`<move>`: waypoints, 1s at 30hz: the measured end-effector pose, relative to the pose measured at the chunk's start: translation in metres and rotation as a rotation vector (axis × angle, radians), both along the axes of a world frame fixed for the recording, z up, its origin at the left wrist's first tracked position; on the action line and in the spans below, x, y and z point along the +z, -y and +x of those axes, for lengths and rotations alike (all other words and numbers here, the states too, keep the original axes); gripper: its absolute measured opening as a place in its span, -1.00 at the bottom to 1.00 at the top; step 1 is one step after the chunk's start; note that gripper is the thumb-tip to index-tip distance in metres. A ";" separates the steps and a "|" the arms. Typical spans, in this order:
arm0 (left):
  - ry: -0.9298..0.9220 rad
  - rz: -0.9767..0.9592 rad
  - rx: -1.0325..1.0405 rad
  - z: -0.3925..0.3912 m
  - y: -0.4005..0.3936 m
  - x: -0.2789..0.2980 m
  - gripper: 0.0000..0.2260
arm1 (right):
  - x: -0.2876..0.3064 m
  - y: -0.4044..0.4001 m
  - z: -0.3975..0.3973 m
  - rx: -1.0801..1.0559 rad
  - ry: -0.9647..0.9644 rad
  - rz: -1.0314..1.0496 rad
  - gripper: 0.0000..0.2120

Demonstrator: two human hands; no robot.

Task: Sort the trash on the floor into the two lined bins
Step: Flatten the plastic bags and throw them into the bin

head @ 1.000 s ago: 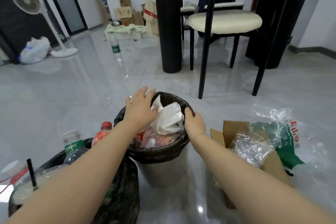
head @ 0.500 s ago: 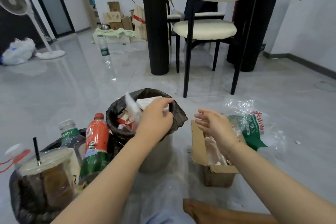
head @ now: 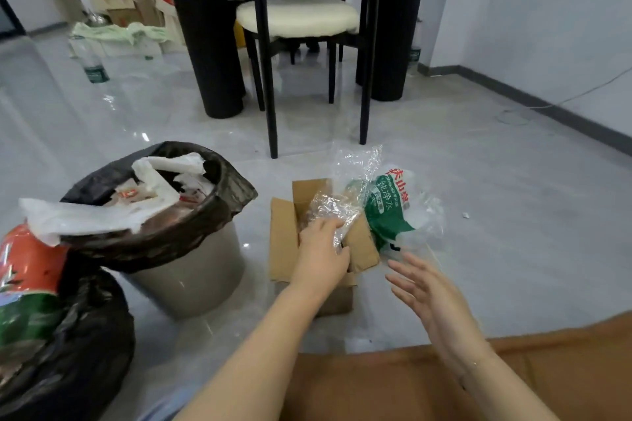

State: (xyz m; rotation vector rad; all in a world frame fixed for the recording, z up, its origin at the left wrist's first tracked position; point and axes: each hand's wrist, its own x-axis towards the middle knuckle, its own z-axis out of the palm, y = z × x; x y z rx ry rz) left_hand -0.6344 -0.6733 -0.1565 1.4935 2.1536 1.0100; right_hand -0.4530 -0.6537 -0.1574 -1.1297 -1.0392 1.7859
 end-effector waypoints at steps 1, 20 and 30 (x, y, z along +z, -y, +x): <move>-0.054 -0.002 -0.016 0.000 -0.006 -0.005 -0.54 | -0.007 -0.004 0.001 0.002 -0.006 -0.006 -0.71; 0.022 0.109 0.015 -0.009 -0.030 0.018 -0.79 | -0.016 -0.028 -0.014 -0.069 0.195 0.375 -0.69; 0.486 -0.054 -0.543 0.021 0.028 0.064 -0.67 | 0.020 -0.014 0.023 0.245 0.081 0.500 -0.49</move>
